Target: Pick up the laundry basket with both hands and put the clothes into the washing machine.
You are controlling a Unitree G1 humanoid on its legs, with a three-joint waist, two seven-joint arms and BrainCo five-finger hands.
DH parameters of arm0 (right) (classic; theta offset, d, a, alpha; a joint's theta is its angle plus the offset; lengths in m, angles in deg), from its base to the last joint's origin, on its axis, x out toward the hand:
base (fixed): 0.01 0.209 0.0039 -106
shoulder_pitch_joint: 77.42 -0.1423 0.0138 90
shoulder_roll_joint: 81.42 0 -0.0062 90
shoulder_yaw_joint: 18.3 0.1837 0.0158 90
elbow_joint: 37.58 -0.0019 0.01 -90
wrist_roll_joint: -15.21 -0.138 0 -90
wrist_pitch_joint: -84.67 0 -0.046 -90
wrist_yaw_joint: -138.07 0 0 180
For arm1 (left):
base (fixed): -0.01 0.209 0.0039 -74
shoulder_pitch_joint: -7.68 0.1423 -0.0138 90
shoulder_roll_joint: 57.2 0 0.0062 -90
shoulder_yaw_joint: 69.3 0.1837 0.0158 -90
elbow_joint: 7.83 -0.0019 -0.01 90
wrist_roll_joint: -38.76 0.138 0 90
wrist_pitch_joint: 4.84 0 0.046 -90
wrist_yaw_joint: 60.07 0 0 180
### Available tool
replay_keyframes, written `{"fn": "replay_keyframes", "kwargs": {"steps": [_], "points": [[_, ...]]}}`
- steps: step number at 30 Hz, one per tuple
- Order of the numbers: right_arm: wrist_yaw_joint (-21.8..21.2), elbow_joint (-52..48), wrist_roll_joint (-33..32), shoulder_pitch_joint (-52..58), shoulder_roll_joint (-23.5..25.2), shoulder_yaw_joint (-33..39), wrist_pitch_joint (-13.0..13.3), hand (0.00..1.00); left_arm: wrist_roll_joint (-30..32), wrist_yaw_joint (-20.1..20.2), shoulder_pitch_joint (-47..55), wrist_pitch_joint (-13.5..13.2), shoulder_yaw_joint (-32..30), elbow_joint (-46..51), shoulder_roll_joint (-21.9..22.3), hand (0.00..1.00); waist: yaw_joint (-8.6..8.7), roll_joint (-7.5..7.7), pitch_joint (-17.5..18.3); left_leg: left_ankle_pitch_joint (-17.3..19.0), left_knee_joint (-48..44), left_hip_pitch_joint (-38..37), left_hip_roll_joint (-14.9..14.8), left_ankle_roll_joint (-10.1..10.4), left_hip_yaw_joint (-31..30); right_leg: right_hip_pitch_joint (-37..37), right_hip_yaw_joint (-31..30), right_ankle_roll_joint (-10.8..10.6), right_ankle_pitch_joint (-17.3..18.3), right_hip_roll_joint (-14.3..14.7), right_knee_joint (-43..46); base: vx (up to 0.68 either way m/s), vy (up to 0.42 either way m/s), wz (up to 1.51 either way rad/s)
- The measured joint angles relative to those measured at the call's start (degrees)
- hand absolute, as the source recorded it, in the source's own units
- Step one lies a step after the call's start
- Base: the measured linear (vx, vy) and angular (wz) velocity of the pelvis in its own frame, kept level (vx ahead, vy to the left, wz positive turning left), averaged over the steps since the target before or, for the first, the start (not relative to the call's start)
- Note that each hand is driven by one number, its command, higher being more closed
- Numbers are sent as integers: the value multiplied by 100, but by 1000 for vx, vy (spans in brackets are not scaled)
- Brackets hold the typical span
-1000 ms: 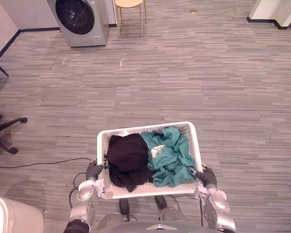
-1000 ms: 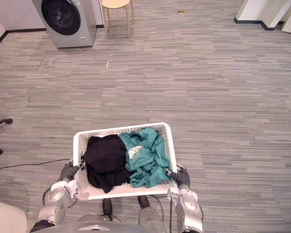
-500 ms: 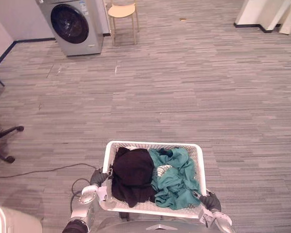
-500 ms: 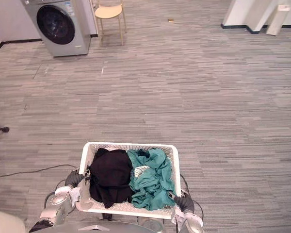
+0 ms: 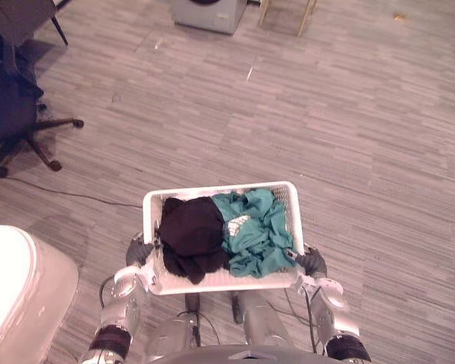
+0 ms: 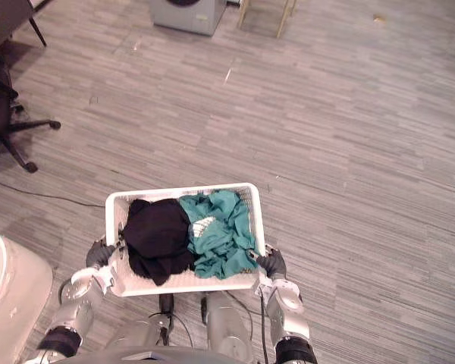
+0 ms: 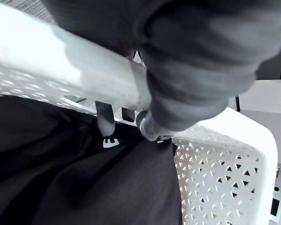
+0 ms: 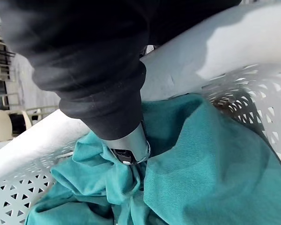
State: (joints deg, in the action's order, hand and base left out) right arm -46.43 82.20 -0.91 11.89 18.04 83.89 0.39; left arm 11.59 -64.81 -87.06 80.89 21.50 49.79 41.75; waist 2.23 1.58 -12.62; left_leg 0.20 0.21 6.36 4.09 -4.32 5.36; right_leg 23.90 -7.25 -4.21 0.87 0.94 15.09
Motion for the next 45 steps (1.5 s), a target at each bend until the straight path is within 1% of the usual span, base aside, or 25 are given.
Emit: {"fn": "replay_keyframes", "kwargs": {"steps": [5,7,9,11,14,17,18,19,21,22,23,24,25,26,28,29,32,34,35,36,37,39,40,42,45], "points": [[24,-252,-91,187,46,97,-3,100,97,6,-149,-1,65,-18,39,100,130,-169,-31,327,-324,-236,-208,466,-353,-176,376,572,203,118,579,371,-116,24],[21,-549,-150,515,28,173,-10,100,98,16,-51,-1,178,-5,168,100,124,-175,-32,835,-2046,68,-297,632,-341,-638,486,768,443,71,605,323,-128,15],[-22,-1089,-153,915,-120,98,-32,100,84,141,213,-43,158,78,356,100,6,-241,11,578,-5229,826,-672,697,-188,-1163,435,947,1054,97,904,330,-91,-26],[-33,-1269,-200,1049,-283,46,-37,100,84,188,377,-61,161,225,492,100,-50,-346,99,648,-6485,1324,-891,641,-221,-1350,165,977,1551,137,969,380,15,-46],[-20,-1205,-198,962,-362,3,-167,100,91,183,448,-31,147,225,495,100,-195,-318,53,1006,-6016,1694,-972,598,114,-1772,-329,934,1775,-120,863,378,116,-52],[-36,-1050,-192,913,-519,-70,-179,100,79,180,688,-57,153,299,530,100,-295,-287,80,971,-2976,1672,-586,827,-122,-2400,-761,961,1802,-439,322,410,205,-32],[-45,-844,-192,757,-600,-92,-146,100,80,169,733,-56,135,387,593,100,-536,-407,144,625,-1352,1723,-573,1238,-614,-2432,-1145,898,1882,-395,199,447,336,-108],[-38,-554,-153,489,-618,-133,-143,100,86,114,788,-61,75,435,616,100,-678,-470,155,477,-901,1832,-741,1508,-661,-2484,-1469,675,2143,-348,213,373,314,-124],[-33,-277,-72,379,-610,-296,-206,100,82,59,964,-24,-29,344,604,100,-765,-477,215,217,-1023,1582,-852,1381,-127,-2896,-1943,595,2566,-532,336,673,533,-134],[-49,-179,-28,444,-512,-328,-211,100,109,50,981,-4,-56,340,571,100,-751,-199,352,-104,-1343,1547,-617,1089,205,-2755,-2264,379,2492,-740,982,736,514,-103],[-47,-180,-28,484,-483,-317,-211,100,110,53,1004,2,-30,344,526,100,-704,-128,426,-212,-1435,1533,-500,918,284,-2581,-2368,258,2420,-767,1473,610,373,-62],[-47,-165,-25,510,-432,-272,-213,100,116,54,975,2,14,327,477,100,-597,-31,413,-169,-1597,1350,-275,511,435,-2263,-2435,-428,2030,-771,2493,596,360,-37],[-37,-163,17,530,-339,-230,-228,100,165,46,939,21,49,300,434,100,-467,63,387,33,-1525,1024,-113,383,580,-1891,-2443,-1334,1230,-722,3495,570,338,-38],[-46,-162,30,544,-312,-234,-232,100,172,37,935,43,75,296,407,100,-395,62,381,93,-1449,805,-79,356,603,-1666,-2311,-1253,1124,-726,3965,543,303,-56],[-115,-159,72,624,-274,-259,-240,100,175,2,943,70,76,297,358,100,-415,-133,325,361,-919,-167,-218,283,769,-759,-1330,-517,1578,-422,4636,490,260,-97],[-135,-163,71,632,-277,-258,-234,100,175,2,923,69,82,297,348,100,-393,-217,331,431,-783,-374,-299,257,818,-562,-1149,-358,1676,-237,4607,527,221,-84],[-189,-280,-2,729,-276,-239,-194,100,176,23,561,61,225,220,148,100,-145,-315,345,719,-374,-1021,-406,286,858,376,-618,-299,1775,462,3380,453,110,-9],[-212,-415,-45,836,-237,-171,-188,100,237,71,360,63,265,158,118,100,18,-266,331,952,-238,-1323,-341,291,821,732,-265,-157,1265,442,1904,585,33,19],[-240,-406,-90,852,-237,-123,-190,100,289,151,255,63,268,77,117,100,116,-243,345,1123,-88,-1587,-265,343,796,741,-217,-140,438,385,401,484,-1,13],[-243,-403,-137,876,-231,-115,-192,100,312,182,226,62,264,33,81,100,172,-200,345,1158,-25,-1694,-199,348,711,728,-224,-160,78,323,117,748,-48,29],[-241,-371,-156,963,-212,-25,-202,100,317,183,207,65,312,-64,130,100,195,-229,369,1322,-214,-1878,-211,220,589,783,-144,214,-447,362,571,631,-84,44],[-239,-360,-173,1053,-173,169,-225,100,337,169,209,77,403,-172,230,100,245,-347,355,1468,-1808,-1346,-489,289,415,604,70,612,-232,339,907,684,-216,57],[-240,-438,-178,1208,-109,182,-243,100,382,169,263,105,419,-221,290,100,165,-432,355,994,-3739,-724,-849,487,239,192,248,871,61,421,984,644,-241,39],[-242,-477,-202,1320,-148,95,-245,100,381,172,426,107,408,-184,350,100,36,-459,347,568,-5574,-256,-1189,777,49,-460,251,988,302,585,924,663,-196,3],[-259,-640,-202,1231,-487,-121,-219,100,277,178,681,65,371,21,388,100,-403,-356,334,710,-7353,778,-1140,694,117,-1342,-290,1135,701,609,604,568,-120,-66]]}}
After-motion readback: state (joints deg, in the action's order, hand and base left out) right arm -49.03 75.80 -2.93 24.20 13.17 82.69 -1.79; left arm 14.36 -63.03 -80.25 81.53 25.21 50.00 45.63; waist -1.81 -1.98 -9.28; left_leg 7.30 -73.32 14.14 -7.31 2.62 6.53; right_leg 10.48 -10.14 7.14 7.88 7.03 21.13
